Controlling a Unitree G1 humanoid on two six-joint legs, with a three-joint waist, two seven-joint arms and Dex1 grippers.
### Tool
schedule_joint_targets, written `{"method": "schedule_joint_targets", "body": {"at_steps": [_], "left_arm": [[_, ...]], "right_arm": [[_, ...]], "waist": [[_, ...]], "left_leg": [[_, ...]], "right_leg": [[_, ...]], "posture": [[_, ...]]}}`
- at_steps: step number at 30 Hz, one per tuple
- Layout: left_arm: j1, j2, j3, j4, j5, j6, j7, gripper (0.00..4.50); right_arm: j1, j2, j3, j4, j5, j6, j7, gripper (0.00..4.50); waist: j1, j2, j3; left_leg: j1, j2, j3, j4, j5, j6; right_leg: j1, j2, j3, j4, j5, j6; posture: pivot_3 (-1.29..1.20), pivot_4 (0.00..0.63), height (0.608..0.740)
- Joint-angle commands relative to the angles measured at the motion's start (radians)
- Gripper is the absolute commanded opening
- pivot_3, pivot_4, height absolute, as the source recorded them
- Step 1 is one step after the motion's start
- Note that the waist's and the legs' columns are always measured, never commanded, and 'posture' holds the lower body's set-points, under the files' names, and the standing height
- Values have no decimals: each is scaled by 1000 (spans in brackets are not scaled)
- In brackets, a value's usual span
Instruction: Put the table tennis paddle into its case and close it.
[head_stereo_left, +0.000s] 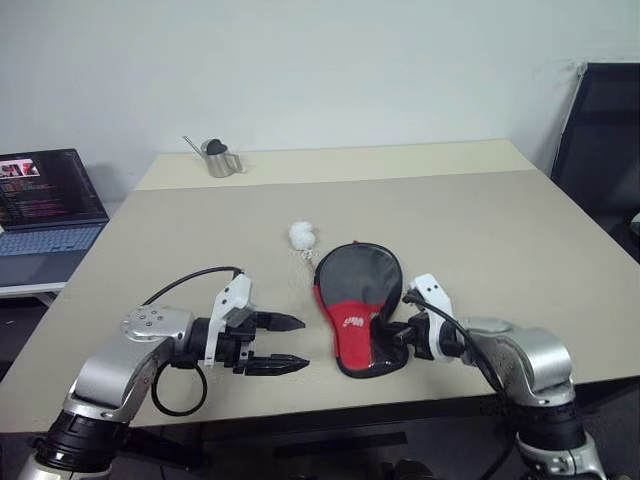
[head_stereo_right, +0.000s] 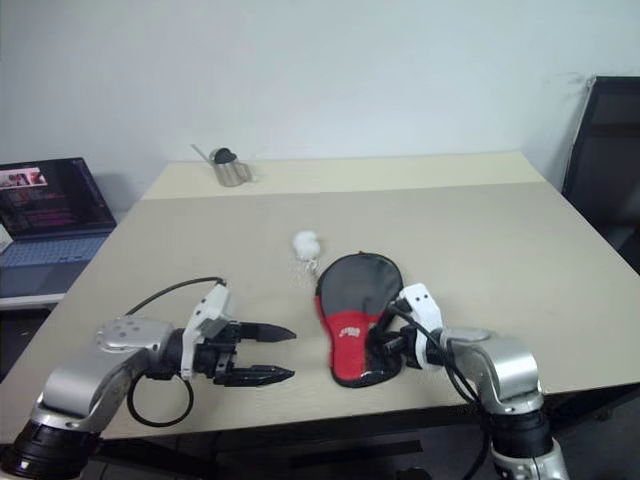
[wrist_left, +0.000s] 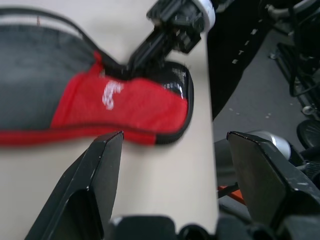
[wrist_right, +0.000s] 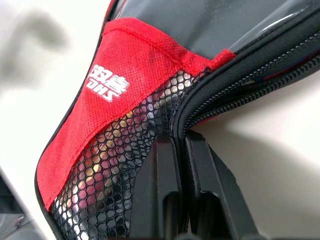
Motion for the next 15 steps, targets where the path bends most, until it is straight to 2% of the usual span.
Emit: {"method": "schedule_joint_targets", "body": {"at_steps": [1, 6, 15], "left_arm": [[-1, 19, 3, -32, -23, 6, -7, 3616], [0, 21, -2, -23, -21, 3, -18, 3616], [-31, 3, -34, 17, -6, -21, -27, 3616]], "right_arm": [[38, 40, -11, -105, 57, 88, -34, 39], [105, 90, -40, -201, 76, 176, -85, 39], [140, 99, -79, -217, 89, 184, -155, 39]], "waist": [[2, 0, 0], [13, 0, 0], [20, 0, 0]], "left_leg": [[1, 0, 0, 0, 0, 0], [2, 2, 0, 0, 0, 0], [3, 4, 0, 0, 0, 0]], "right_leg": [[1, 0, 0, 0, 0, 0], [2, 2, -1, -1, 0, 0], [4, 3, -3, -2, 0, -1]], "posture": [[0, 150, 740], [0, 150, 740], [0, 150, 740]]}}
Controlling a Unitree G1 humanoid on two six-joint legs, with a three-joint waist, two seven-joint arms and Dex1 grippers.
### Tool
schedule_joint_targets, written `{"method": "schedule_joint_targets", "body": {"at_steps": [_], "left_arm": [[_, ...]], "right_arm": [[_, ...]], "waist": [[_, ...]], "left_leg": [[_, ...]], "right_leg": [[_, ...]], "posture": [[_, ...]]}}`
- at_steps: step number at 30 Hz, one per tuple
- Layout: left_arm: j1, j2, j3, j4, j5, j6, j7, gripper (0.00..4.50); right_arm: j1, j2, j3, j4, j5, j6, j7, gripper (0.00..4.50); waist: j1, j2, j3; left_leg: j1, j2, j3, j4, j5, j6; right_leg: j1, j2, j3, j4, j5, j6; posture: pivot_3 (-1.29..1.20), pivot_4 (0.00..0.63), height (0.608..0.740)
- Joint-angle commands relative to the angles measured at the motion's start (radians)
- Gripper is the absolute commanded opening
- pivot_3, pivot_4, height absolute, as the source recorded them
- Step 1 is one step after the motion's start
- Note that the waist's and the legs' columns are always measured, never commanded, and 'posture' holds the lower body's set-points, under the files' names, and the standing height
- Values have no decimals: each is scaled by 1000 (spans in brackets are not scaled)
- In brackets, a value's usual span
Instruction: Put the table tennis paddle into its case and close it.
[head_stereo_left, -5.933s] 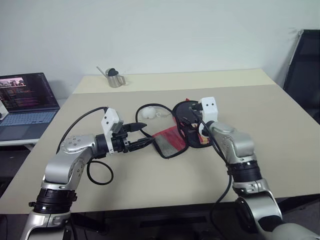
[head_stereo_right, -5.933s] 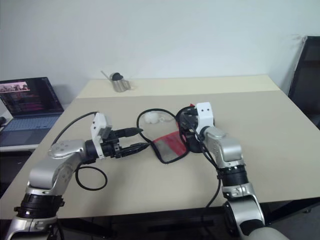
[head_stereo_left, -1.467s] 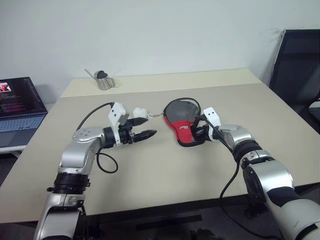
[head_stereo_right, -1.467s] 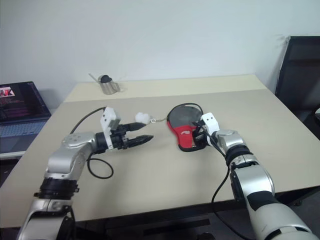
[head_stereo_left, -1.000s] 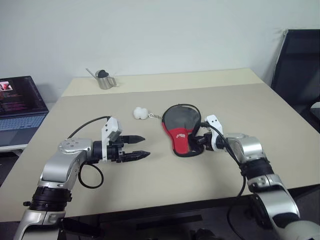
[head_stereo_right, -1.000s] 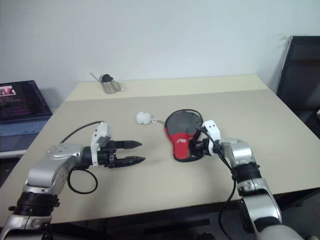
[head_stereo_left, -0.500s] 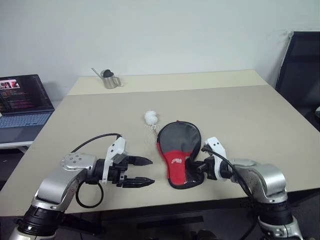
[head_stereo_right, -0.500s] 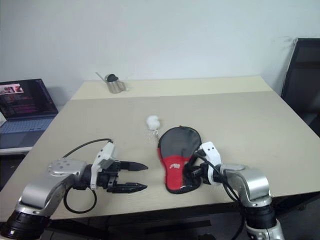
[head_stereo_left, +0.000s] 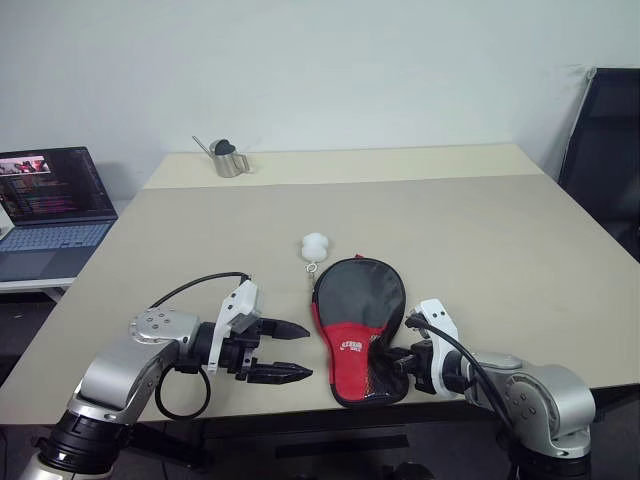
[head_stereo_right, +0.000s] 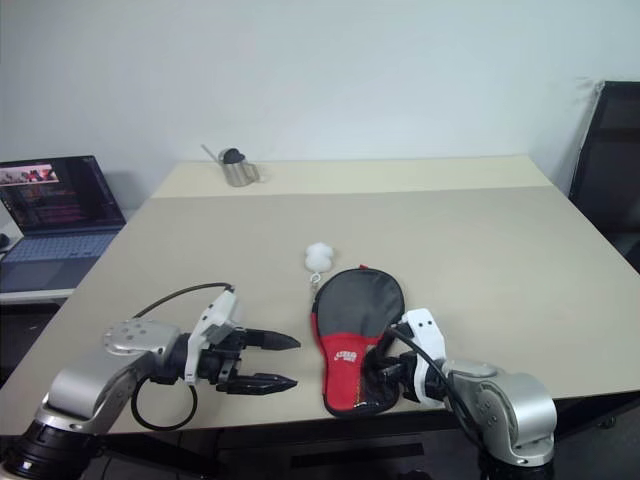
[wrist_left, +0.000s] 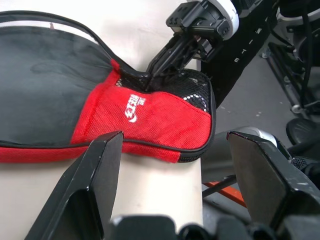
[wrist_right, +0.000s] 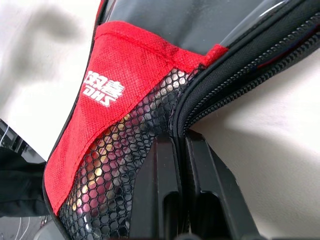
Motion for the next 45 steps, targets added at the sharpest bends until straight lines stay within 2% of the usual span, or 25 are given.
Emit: {"method": "schedule_joint_targets", "body": {"at_steps": [1, 4, 5, 7, 13, 16, 18, 20, 22, 28, 34, 39, 41, 45], "left_arm": [[-27, -5, -5, 13, -4, -29, -9, 3616], [-33, -9, -11, 20, -1, -37, -5, 3616], [-33, -11, -12, 18, -2, -38, -3, 3616], [-33, -13, -13, 16, -2, -38, 0, 3616], [-23, -25, -11, 11, -3, -50, 28, 3616], [-19, -29, -7, 11, -4, -53, 43, 3616], [-16, -34, 1, 11, -6, -53, 59, 3616], [-12, -38, 11, 12, -8, -53, 77, 3616], [-8, -42, 22, 12, -12, -51, 98, 3616], [1, -52, 54, 5, -19, -40, 160, 3616], [-10, -76, 111, 17, -25, -21, 254, 3616], [-106, -130, 122, 140, 102, -68, 449, 3616], [-196, -171, 111, 250, 166, -82, 557, 3616], [-307, -228, 111, 382, 201, -74, 636, 3616]], "right_arm": [[17, 9, -7, -17, 18, 23, -36, 39], [26, 23, -27, -17, 12, 23, -73, 39], [32, 26, -36, -21, 9, 23, -86, 276], [43, 29, -50, -31, 8, 23, -104, 797], [88, 8, -101, -100, 62, 23, -110, 2756], [64, -46, -118, -138, 74, 9, -93, 3692], [66, -160, -84, -184, 89, -124, -22, 4350], [90, -274, -32, -216, 91, -263, 48, 4448], [88, -293, -42, -214, 128, -321, 86, 4448], [-5, -278, -41, -117, 184, -408, 119, 4448], [-153, -232, 104, 55, 138, -533, 121, 4448], [-218, -190, 235, 209, 61, -664, 123, 4448], [-239, -164, 289, 306, 7, -741, 118, 4448], [-246, -132, 325, 384, -39, -807, 112, 4448]], "waist": [[1, 0, 0], [2, 0, 0], [2, 0, 0], [3, 0, 0], [17, 0, 0], [24, 0, 0], [26, 0, 0], [24, 1, 1], [21, 1, 1], [13, 1, 2], [18, 1, 2], [23, 1, 2], [24, 1, 2], [22, 1, 2]], "left_leg": [[0, 0, 0, 0, 0, 0], [0, 0, 0, 0, 0, 0], [0, 0, 0, 0, 0, 0], [1, 0, 0, 0, 0, 0], [2, 1, -1, 0, 0, 0], [2, 1, -1, 0, 0, 0], [2, 1, -1, 0, 0, 0], [1, 1, -1, 0, 0, 0], [1, 3, -1, -1, 0, 0], [2, 7, 0, -2, 0, 0], [2, 6, -1, -1, 0, 0], [1, 6, -2, -1, 0, 0], [1, 5, -2, -1, 0, 0], [1, 5, -1, 0, 0, -1]], "right_leg": [[0, 0, 0, 0, 0, 0], [1, 0, 0, 0, 0, 0], [1, 0, 0, 0, 0, 0], [1, 0, 0, 0, 0, 0], [4, 0, -2, -2, 0, 0], [5, 0, -2, -3, 0, 0], [5, 0, -3, -4, 0, 0], [5, 0, -3, -6, 0, 1], [5, 2, -4, -6, 0, 0], [5, 5, -3, -6, 0, -2], [5, 5, -3, -6, 0, -3], [5, 5, -4, -6, 0, -3], [5, 5, -4, -6, 1, -3], [4, 5, -4, -6, 1, -3]], "posture": [[0, 150, 740], [0, 150, 740], [0, 150, 740], [0, 150, 740], [0, 150, 740], [0, 150, 740], [0, 150, 740], [0, 150, 740], [0, 150, 740], [0, 150, 740], [0, 150, 740], [0, 150, 740], [0, 150, 740], [0, 150, 740]]}}
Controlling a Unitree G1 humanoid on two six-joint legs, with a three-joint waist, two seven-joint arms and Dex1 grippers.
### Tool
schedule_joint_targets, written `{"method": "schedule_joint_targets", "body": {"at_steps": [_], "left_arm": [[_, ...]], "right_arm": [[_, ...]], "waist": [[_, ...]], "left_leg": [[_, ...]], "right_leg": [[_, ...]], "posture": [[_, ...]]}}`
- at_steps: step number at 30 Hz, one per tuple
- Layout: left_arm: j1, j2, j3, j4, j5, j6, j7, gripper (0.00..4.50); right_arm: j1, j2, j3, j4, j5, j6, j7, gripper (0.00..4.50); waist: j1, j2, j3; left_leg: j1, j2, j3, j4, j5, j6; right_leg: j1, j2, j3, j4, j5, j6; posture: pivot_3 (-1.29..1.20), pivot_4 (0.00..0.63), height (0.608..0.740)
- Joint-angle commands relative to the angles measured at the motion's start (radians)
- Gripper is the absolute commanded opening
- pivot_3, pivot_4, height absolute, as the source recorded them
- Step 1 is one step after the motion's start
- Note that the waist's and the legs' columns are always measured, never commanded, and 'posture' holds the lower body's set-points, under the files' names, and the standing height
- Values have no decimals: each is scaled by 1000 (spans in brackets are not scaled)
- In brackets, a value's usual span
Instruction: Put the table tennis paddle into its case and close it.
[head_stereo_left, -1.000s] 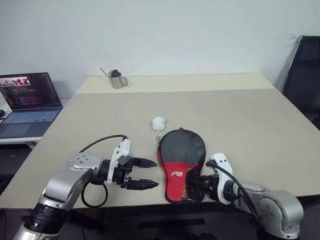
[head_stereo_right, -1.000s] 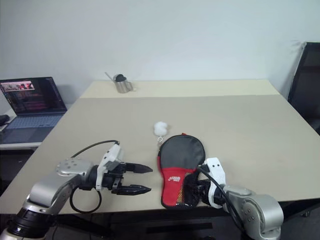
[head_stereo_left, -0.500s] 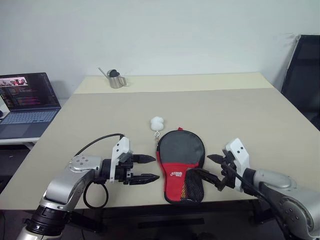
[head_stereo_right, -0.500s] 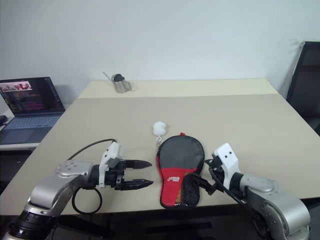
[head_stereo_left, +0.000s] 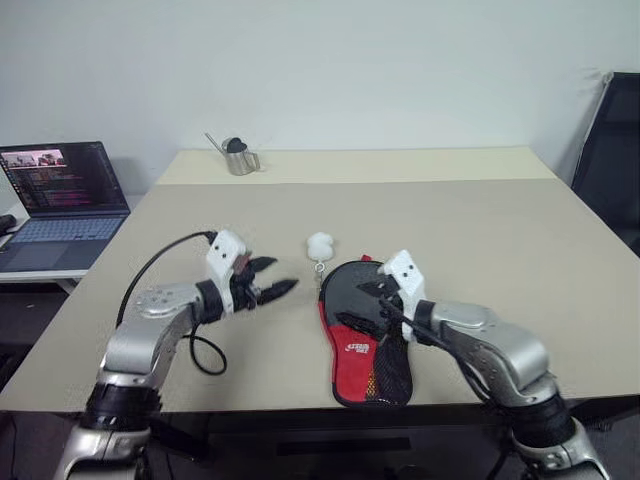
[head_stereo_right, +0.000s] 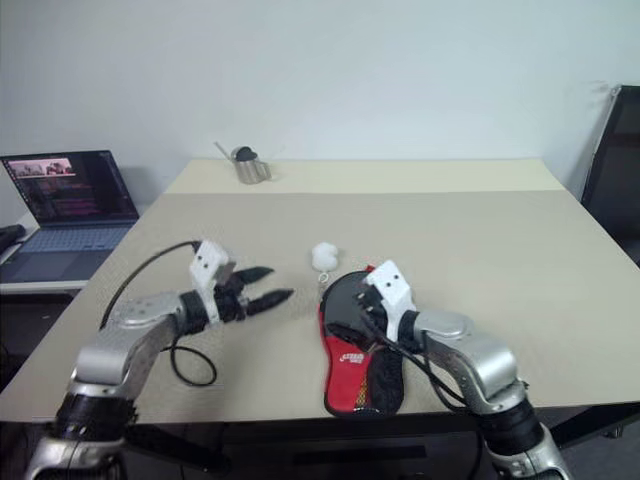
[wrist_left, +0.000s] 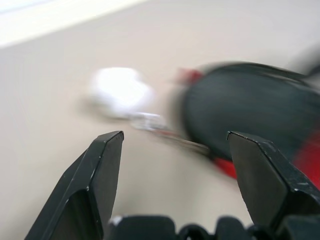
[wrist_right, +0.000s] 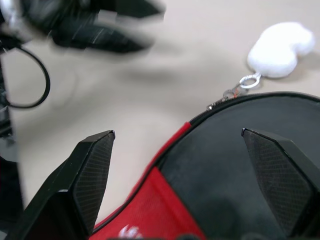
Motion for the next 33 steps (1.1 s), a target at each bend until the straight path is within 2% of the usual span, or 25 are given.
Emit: {"method": "schedule_joint_targets", "body": {"at_steps": [1, 4, 8, 17, 23, 33], "left_arm": [[-100, -39, 13, 106, 29, -14, 62, 3616], [-222, -82, -10, 285, 75, -62, 78, 3616], [-363, -130, -41, 524, 129, -158, 53, 4476], [-625, -232, -56, 1049, 230, -334, 32, 4476], [-675, -284, -39, 1190, 277, -361, 123, 4476], [-671, -350, -15, 1239, 318, -352, 211, 4476]], "right_arm": [[-11, 19, 13, 20, -31, -67, 0, 4448], [-2, 35, 17, 29, -38, -78, 0, 4448], [2, 56, 13, 33, -41, -81, -10, 4500], [6, 100, 12, 38, -58, -86, -30, 4500], [26, 123, 12, 21, -65, -81, -52, 4500], [46, 136, -2, 1, -63, -75, -97, 4500]], "waist": [[-1, 0, 0], [-1, 0, 0], [-4, 0, 0], [-7, -1, 0], [-6, -1, 0], [-6, -1, 0]], "left_leg": [[0, 0, 0, 0, 0, -1], [-2, 0, 0, 0, 1, -4], [-3, -1, 0, 0, 1, -5], [-4, -8, -1, 0, 1, -5], [-4, -9, -1, 0, 0, -4], [-4, -10, -1, 1, 0, -4]], "right_leg": [[0, 0, 0, 0, 0, 0], [-2, 0, 0, 0, 0, 0], [-3, 0, 0, -1, 0, 0], [-5, 0, 1, 0, 0, 0], [-5, -1, 1, 1, 0, 0], [-6, -1, 1, 2, 0, 0]], "posture": [[0, 150, 740], [0, 150, 740], [0, 150, 740], [0, 150, 740], [0, 150, 740], [0, 150, 740]]}}
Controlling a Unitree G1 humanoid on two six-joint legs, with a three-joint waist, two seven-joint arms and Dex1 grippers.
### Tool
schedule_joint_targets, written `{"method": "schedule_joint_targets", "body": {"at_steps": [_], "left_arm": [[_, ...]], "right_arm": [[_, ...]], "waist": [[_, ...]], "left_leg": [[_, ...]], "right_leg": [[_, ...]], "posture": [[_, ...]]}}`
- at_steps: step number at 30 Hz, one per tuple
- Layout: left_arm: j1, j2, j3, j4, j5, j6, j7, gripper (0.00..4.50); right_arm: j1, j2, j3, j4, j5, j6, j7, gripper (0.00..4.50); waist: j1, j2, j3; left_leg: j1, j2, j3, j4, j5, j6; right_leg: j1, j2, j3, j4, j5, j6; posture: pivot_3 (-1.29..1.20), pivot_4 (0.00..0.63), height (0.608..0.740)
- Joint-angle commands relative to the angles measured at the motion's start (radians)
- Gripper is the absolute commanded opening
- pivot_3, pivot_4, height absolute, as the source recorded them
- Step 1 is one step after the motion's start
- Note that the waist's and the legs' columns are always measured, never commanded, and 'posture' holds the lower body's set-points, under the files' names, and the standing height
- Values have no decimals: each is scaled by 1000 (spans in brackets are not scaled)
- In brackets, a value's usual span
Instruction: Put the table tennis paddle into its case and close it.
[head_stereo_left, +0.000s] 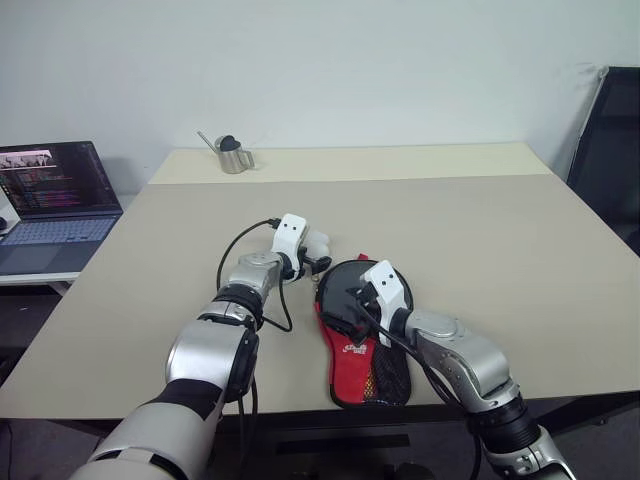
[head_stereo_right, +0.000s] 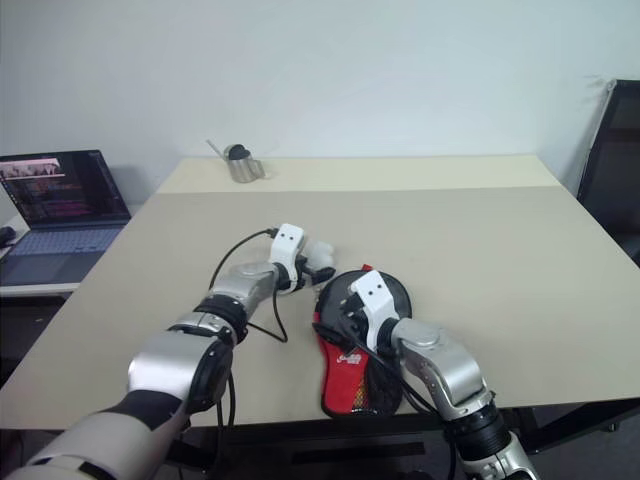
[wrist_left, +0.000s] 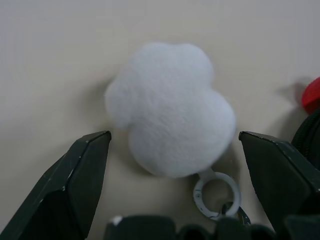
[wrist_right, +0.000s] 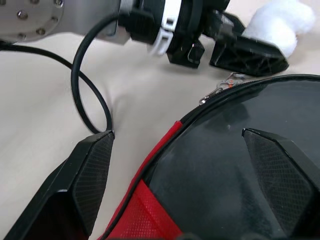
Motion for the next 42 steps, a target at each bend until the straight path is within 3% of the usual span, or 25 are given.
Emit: {"method": "schedule_joint_targets", "body": {"at_steps": [1, 4, 7, 16, 19, 29, 36, 42], "left_arm": [[-26, -18, 18, 0, 14, -7, 19, 4476], [-24, -32, 30, 3, 19, -6, 42, 4476], [-25, -39, 42, 3, 23, -7, 54, 3962], [-23, -38, 59, -1, 33, -12, 47, 738], [-21, -32, 58, -4, 38, -15, 35, 59], [-11, 11, 19, -11, 99, -34, -14, 49], [6, 21, -53, -3, 185, -77, -19, 49], [-30, -29, -115, 13, 263, -177, 56, 49]], "right_arm": [[4, 12, -19, -59, 4, -5, -18, 4500], [10, 12, -22, -67, 7, 1, -28, 4500], [15, 9, -26, -72, 5, 3, -34, 4500], [2, 5, -41, -39, -5, 18, -61, 4500], [-22, 3, -34, 37, -43, 41, -99, 4500], [-68, -1, -105, 198, -34, 226, -131, 4500], [-33, 12, -96, 155, -35, 270, -147, 4500], [44, 32, -67, 65, -32, 328, -178, 4500]], "waist": [[1, 0, 0], [2, 0, 0], [2, 0, 0], [2, 0, 0], [2, 0, 0], [2, -3, -3], [3, -5, -5], [5, -7, -8]], "left_leg": [[0, 0, 0, 0, 0, 0], [0, 0, 0, 0, 0, 0], [0, 0, 0, 0, 0, 0], [0, -1, 0, 1, 0, 0], [0, -1, 0, 1, 0, 0], [3, -1, -1, 1, 0, 1], [4, -2, -2, 1, -1, 1], [5, -2, -2, 1, -1, 1]], "right_leg": [[0, 0, 0, 0, 0, 0], [0, 0, 0, 0, 0, 0], [0, 0, 0, 1, 0, 0], [0, 0, 0, 1, 0, 0], [0, 0, 0, 1, 0, 0], [2, -1, 0, 4, 0, 0], [4, -1, 0, 5, 0, 0], [5, -1, -1, 4, 0, 0]], "posture": [[0, 150, 740], [0, 150, 740], [0, 150, 740], [0, 150, 740], [0, 150, 740], [0, 150, 740], [0, 150, 740], [0, 150, 740]]}}
